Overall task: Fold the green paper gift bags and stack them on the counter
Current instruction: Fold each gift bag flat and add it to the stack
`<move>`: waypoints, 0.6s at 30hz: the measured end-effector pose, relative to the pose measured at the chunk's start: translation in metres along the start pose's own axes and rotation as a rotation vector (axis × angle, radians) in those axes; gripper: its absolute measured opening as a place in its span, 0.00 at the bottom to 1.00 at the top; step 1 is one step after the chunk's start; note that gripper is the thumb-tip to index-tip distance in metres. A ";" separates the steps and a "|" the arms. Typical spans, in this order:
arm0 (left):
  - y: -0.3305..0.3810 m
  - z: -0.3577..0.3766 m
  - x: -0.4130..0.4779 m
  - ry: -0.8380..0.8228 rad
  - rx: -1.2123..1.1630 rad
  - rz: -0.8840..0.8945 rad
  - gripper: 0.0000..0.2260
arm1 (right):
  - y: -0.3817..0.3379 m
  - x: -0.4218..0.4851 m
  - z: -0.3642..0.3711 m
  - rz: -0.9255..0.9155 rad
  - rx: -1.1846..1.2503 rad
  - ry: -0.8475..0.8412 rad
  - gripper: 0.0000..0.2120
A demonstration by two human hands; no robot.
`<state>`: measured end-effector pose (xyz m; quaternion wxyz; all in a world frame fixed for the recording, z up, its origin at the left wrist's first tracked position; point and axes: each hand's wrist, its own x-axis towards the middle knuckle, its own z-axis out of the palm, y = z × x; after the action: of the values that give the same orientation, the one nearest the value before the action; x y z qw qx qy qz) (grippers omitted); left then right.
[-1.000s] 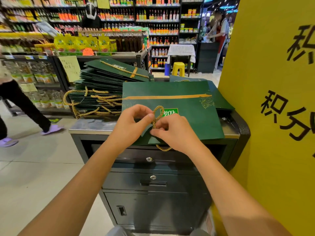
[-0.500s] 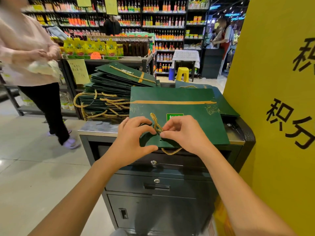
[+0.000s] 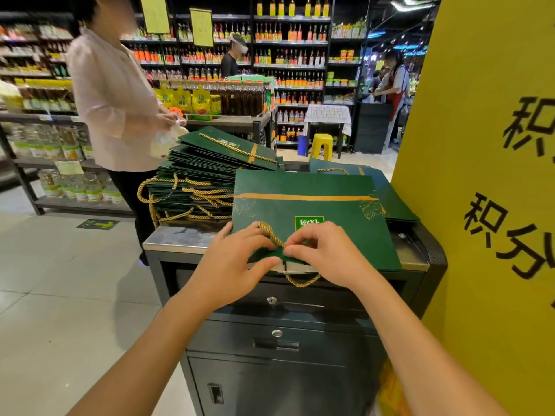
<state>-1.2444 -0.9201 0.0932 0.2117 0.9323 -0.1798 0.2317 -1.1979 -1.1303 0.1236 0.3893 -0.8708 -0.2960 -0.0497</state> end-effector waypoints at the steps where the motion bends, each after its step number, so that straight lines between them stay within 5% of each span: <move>1: 0.001 0.000 0.000 0.007 -0.003 0.004 0.20 | -0.001 -0.001 -0.002 -0.010 -0.034 -0.024 0.05; 7: 0.003 0.003 -0.001 0.035 -0.007 0.010 0.20 | 0.004 -0.006 -0.013 -0.088 -0.181 -0.173 0.14; 18: 0.004 0.009 -0.003 0.034 0.045 0.009 0.21 | 0.011 -0.011 -0.003 -0.177 -0.180 -0.061 0.11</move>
<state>-1.2454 -0.9267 0.0858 0.1926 0.9319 -0.1752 0.2525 -1.1999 -1.1433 0.1146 0.2943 -0.8740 -0.3775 -0.0839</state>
